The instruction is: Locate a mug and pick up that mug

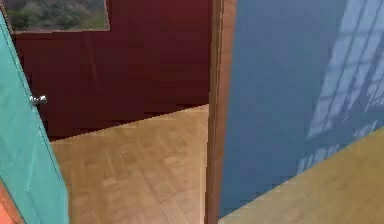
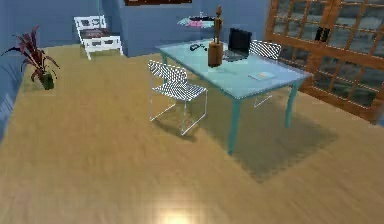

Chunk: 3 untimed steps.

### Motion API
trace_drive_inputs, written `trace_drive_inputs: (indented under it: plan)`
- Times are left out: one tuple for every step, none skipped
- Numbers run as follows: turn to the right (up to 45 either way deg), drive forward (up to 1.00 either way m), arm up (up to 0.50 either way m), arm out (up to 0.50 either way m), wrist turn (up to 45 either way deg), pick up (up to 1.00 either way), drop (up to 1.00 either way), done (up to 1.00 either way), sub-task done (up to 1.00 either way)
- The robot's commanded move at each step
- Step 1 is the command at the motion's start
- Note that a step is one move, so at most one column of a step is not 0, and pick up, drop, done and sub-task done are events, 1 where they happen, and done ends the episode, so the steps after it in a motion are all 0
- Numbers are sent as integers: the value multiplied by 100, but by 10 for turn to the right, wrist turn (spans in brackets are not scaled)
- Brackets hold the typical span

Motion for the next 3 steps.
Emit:
trace_drive_inputs:
  plan:
    - [450,0,0,0,0,0,0,0,0]
    - [120,0,0,0,0,0,0,0,0]
    - [30,0,0,0,0,0,0,0,0]
